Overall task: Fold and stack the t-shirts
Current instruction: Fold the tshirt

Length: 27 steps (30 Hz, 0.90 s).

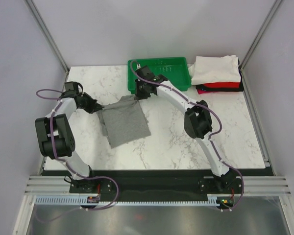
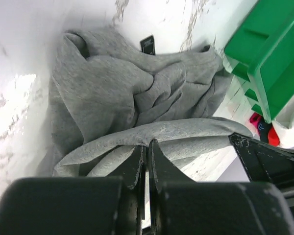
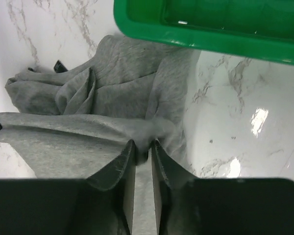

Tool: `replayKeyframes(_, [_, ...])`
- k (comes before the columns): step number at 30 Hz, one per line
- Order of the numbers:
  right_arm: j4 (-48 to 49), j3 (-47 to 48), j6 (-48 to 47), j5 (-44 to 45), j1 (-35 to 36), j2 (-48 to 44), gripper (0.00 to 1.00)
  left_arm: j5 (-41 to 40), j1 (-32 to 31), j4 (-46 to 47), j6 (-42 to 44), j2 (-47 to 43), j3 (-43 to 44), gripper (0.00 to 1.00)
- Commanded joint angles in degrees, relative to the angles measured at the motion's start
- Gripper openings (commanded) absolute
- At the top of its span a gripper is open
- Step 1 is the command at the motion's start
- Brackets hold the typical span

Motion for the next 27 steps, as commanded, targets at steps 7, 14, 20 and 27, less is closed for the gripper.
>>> replayKeyframes(7, [10.19, -3.12, -5.92, -1.73, -3.45, -3.03, 0.73, 0.6, 3.67, 0.14, 8.53, 10.6, 12.4, 0.72])
replayKeyframes(14, [23.54, -33.24, -4.0, -2.49, -3.81, -20.26, 0.79, -3.09, 3.59, -5.48, 11.17, 7.2, 16.9, 0.82])
replayKeyframes(20, [33.21, -49.43, -0.04, -7.86, -0.83, -23.79, 0.76, -2.04, 3.32, -6.37, 13.8, -9.23, 5.32, 0.81])
replayKeyframes(27, [42.71, -64.38, 6.55, -7.17, 8.05, -27.92, 0.74, -0.45, 3.32, -8.56, 17.59, -30.85, -11.64, 0.78])
